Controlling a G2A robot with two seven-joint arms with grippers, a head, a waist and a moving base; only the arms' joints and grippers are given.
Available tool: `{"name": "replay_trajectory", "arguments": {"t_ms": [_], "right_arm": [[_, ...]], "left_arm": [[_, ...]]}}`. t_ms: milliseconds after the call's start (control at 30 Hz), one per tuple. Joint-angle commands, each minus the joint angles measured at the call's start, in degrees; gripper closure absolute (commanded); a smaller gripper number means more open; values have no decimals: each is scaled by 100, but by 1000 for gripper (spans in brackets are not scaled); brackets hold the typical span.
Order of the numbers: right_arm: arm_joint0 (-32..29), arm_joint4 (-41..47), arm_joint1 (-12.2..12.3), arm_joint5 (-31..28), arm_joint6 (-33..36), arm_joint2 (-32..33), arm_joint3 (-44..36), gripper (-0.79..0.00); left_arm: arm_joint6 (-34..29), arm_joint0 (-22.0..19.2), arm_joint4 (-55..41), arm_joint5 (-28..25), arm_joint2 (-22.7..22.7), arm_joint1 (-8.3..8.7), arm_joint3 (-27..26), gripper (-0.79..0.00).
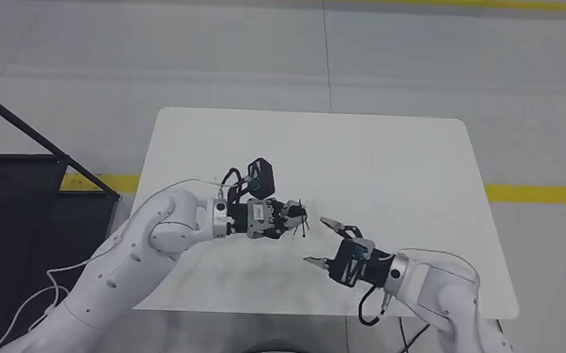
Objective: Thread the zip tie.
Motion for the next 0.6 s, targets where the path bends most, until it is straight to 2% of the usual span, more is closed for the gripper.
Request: {"name": "replay_trajectory", "arguments": {"t_ms": [0,433,467,567], "right_arm": [[90,140,-10,-1,165,-61,61,-336],[430,542,-52,123,600,-315,272,-268],[436,548,-52,128,612,-322,278,-249],[450,566,-51,144,626,-336,282,-120]], "left_arm": [[27,14,35,-17,1,-5,-14,0],[36,64,110,-97,-10,-25,-34,0],[34,64,110,-106,-11,-26,-32,0],[33,66,113,-115,-16,-31,-25,0]]}}
